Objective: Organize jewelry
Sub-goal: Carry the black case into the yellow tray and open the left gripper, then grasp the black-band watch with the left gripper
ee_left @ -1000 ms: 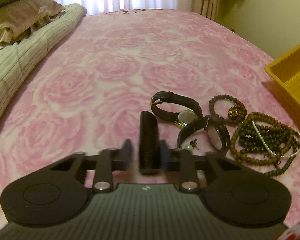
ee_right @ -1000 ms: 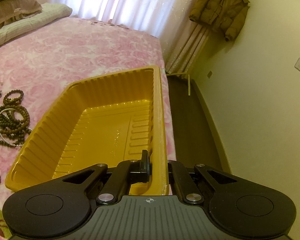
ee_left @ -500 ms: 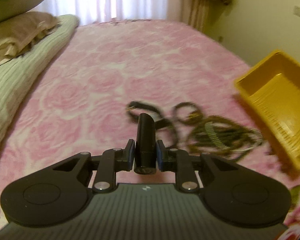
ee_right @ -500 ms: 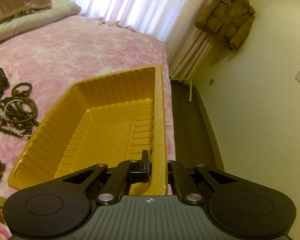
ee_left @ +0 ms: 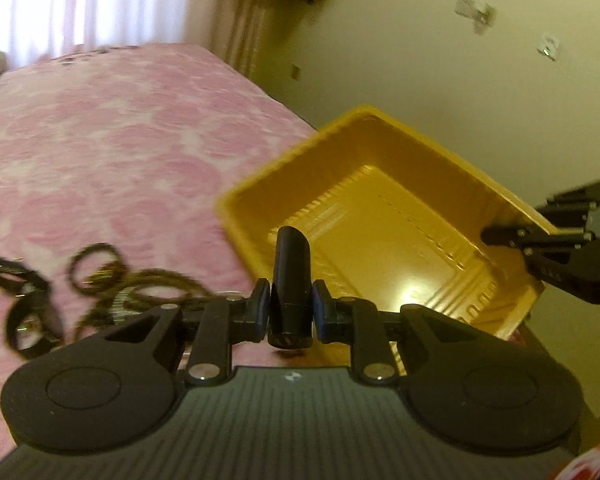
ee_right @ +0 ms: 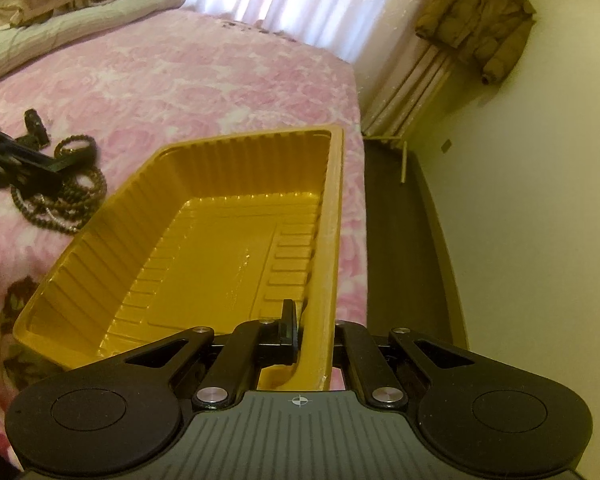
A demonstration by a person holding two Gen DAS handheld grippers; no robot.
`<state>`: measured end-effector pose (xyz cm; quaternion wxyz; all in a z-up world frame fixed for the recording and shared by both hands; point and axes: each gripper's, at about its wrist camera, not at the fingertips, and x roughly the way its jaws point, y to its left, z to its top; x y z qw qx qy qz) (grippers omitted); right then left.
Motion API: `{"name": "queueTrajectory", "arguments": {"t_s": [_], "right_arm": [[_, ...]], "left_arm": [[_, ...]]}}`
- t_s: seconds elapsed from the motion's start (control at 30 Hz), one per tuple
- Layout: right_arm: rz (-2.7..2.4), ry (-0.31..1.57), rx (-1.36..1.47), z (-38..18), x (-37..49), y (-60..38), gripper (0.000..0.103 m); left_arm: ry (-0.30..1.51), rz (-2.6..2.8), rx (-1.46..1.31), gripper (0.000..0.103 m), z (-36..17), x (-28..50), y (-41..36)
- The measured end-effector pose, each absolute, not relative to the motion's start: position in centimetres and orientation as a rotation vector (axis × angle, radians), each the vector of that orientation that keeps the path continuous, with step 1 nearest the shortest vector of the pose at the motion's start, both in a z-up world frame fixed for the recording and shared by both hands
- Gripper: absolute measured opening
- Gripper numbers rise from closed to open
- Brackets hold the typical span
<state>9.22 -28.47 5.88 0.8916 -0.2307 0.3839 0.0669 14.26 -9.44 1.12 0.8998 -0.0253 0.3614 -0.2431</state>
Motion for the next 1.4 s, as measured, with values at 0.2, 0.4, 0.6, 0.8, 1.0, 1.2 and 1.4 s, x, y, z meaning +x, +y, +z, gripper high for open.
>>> {"name": "queueTrajectory", "arguments": {"t_s": [0.2, 0.4, 0.6, 0.8, 1.0, 1.2, 1.4], "right_arm": [[0.141, 0.799, -0.484, 5.7, 9.1, -28.4, 0.003], [0.141, 0.811, -0.475, 5.6, 9.3, -28.4, 0.003], [0.132, 0.818, -0.48, 5.4, 9.3, -28.4, 0.003], [0.132, 0.815, -0.482, 5.4, 9.0, -28.0, 0.003], [0.131, 0.822, -0.477, 5.3, 8.8, -28.1, 0.003], [0.128, 0.825, -0.478, 5.2, 8.8, -28.0, 0.004], [0.12, 0.826, -0.481, 5.2, 9.1, -28.0, 0.004]], "left_arm": [[0.784, -0.544, -0.042, 0.02, -0.4, 14.7, -12.4], [0.805, -0.544, -0.043, 0.026, -1.1, 14.5, -13.4], [0.752, -0.482, -0.064, 0.03, -0.1, 13.0, -10.2], [0.728, -0.308, -0.112, 0.037, -0.5, 11.6, -4.4], [0.755, -0.135, -0.126, 0.037, -2.9, 11.1, 0.7], [0.73, -0.012, -0.112, 0.037, -4.2, 11.5, 3.8], [0.701, 0.036, -0.156, 0.061, -4.9, 14.2, 6.4]]}}
